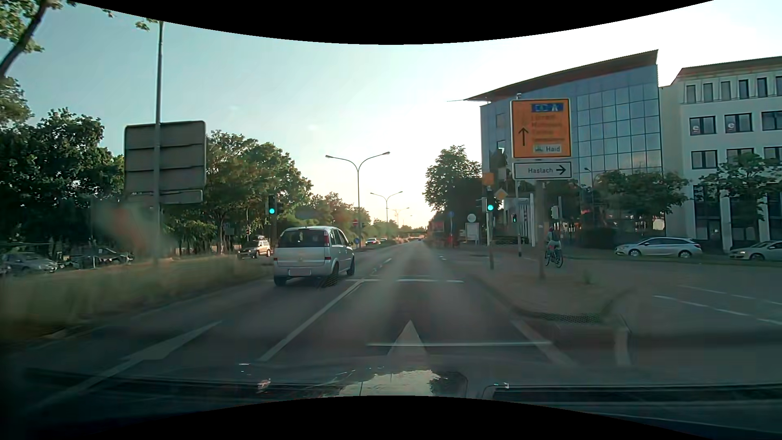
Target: Follow the waypoints while adhering to traffic rules and regulations
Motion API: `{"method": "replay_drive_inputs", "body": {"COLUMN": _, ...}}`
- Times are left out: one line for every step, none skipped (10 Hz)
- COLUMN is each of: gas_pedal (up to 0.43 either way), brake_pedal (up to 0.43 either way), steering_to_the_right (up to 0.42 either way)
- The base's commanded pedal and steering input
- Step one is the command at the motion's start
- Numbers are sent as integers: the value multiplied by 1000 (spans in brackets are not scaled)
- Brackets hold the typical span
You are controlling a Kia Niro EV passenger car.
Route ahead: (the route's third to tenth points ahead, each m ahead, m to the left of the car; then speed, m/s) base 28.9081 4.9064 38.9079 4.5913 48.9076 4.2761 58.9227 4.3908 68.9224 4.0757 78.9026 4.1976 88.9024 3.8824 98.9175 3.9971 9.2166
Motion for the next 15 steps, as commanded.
{"method": "replay_drive_inputs", "body": {"gas_pedal": 118, "brake_pedal": 0, "steering_to_the_right": 1}}
{"method": "replay_drive_inputs", "body": {"gas_pedal": 118, "brake_pedal": 0, "steering_to_the_right": 1}}
{"method": "replay_drive_inputs", "body": {"gas_pedal": 118, "brake_pedal": 0, "steering_to_the_right": 1}}
{"method": "replay_drive_inputs", "body": {"gas_pedal": 118, "brake_pedal": 0, "steering_to_the_right": 1}}
{"method": "replay_drive_inputs", "body": {"gas_pedal": 118, "brake_pedal": 0, "steering_to_the_right": 1}}
{"method": "replay_drive_inputs", "body": {"gas_pedal": 118, "brake_pedal": 0, "steering_to_the_right": 1}}
{"method": "replay_drive_inputs", "body": {"gas_pedal": 118, "brake_pedal": 0, "steering_to_the_right": -1}}
{"method": "replay_drive_inputs", "body": {"gas_pedal": 118, "brake_pedal": 0, "steering_to_the_right": -3}}
{"method": "replay_drive_inputs", "body": {"gas_pedal": 118, "brake_pedal": 0, "steering_to_the_right": -3}}
{"method": "replay_drive_inputs", "body": {"gas_pedal": 110, "brake_pedal": 0, "steering_to_the_right": -3}}
{"method": "replay_drive_inputs", "body": {"gas_pedal": 110, "brake_pedal": 0, "steering_to_the_right": -3}}
{"method": "replay_drive_inputs", "body": {"gas_pedal": 110, "brake_pedal": 0, "steering_to_the_right": -2}}
{"method": "replay_drive_inputs", "body": {"gas_pedal": 98, "brake_pedal": 0, "steering_to_the_right": -2}}
{"method": "replay_drive_inputs", "body": {"gas_pedal": 98, "brake_pedal": 0, "steering_to_the_right": 0}}
{"method": "replay_drive_inputs", "body": {"gas_pedal": 98, "brake_pedal": 0, "steering_to_the_right": 1}}
